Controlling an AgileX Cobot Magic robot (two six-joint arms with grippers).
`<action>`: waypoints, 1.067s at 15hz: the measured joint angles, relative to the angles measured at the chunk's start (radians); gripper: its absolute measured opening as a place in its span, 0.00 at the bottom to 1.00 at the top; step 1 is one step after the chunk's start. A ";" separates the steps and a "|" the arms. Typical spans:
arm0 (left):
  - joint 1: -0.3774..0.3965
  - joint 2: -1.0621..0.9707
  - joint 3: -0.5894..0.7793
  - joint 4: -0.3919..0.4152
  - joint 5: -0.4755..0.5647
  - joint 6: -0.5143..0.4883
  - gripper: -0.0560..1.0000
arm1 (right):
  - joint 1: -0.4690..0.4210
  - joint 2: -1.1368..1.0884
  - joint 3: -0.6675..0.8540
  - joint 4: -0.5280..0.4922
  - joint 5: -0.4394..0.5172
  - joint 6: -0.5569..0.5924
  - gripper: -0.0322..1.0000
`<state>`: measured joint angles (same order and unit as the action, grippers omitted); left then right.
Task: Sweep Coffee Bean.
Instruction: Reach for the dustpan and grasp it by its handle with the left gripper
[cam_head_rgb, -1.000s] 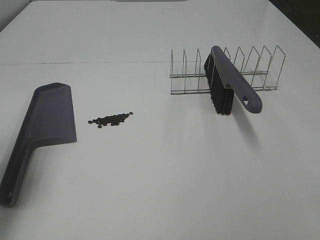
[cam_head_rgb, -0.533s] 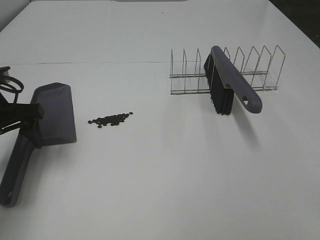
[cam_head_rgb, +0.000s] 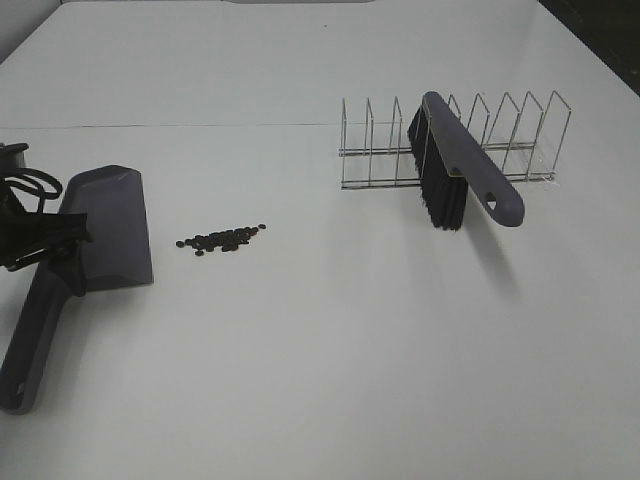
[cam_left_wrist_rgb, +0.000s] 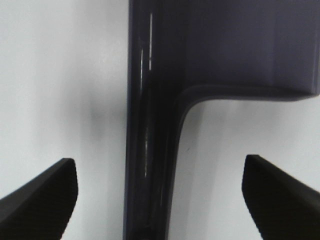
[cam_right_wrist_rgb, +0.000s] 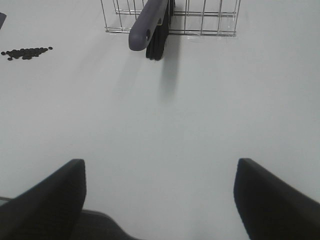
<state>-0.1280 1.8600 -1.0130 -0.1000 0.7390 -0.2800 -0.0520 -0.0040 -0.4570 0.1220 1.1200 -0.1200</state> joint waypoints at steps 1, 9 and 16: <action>0.000 0.009 -0.002 0.000 -0.026 -0.003 0.82 | 0.000 0.000 0.000 0.000 0.000 0.000 0.77; 0.000 0.137 -0.013 0.017 -0.032 -0.004 0.70 | 0.000 0.000 0.000 0.000 0.000 0.000 0.77; 0.000 0.149 -0.053 0.078 -0.019 0.036 0.37 | 0.000 0.000 0.000 0.000 0.000 0.000 0.77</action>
<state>-0.1280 2.0090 -1.0660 -0.0220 0.7200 -0.2440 -0.0520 -0.0040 -0.4570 0.1220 1.1200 -0.1200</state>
